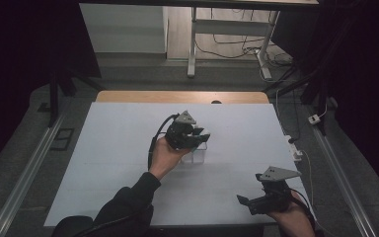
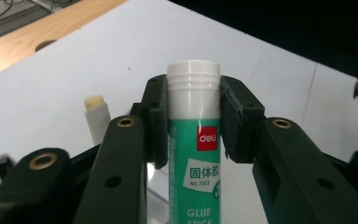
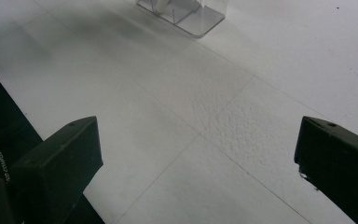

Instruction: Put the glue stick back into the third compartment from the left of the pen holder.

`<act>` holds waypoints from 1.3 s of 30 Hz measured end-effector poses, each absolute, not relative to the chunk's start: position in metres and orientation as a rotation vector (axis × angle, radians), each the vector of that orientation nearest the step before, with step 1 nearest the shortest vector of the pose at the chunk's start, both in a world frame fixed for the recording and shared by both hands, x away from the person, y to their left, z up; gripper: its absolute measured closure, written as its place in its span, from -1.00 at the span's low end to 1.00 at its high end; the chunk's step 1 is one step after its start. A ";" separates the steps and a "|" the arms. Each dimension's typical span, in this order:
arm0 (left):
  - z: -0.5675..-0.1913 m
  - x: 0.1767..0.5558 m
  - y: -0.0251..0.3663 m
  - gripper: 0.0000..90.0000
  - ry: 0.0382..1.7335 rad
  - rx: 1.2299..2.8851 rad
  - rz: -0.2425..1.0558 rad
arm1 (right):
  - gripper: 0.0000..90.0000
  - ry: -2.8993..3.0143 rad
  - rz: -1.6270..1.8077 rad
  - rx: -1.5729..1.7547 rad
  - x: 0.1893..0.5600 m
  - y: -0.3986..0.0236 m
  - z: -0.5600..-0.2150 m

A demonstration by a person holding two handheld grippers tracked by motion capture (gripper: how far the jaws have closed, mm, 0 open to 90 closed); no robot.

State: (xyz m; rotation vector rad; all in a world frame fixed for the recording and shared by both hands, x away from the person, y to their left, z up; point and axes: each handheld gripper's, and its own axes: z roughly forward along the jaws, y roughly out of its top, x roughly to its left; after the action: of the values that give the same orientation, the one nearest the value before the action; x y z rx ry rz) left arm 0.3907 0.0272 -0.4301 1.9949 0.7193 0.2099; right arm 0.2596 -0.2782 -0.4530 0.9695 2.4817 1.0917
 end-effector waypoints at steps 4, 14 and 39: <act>-0.429 0.399 0.023 0.44 0.725 1.987 0.220 | -0.99 2.487 1.086 0.965 0.259 -0.278 -0.454; -0.433 0.412 0.010 0.43 0.719 1.971 0.234 | -0.99 2.493 1.083 0.958 0.259 -0.279 -0.454; -0.446 0.416 0.001 0.42 0.679 2.039 0.285 | -0.99 2.508 1.064 0.954 0.259 -0.280 -0.456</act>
State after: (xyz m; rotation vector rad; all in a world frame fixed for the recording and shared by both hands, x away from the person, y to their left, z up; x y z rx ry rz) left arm 0.4161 0.0011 -0.4463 2.0389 0.6792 0.2848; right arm 0.2586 -0.2799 -0.4561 0.9542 2.5085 1.0642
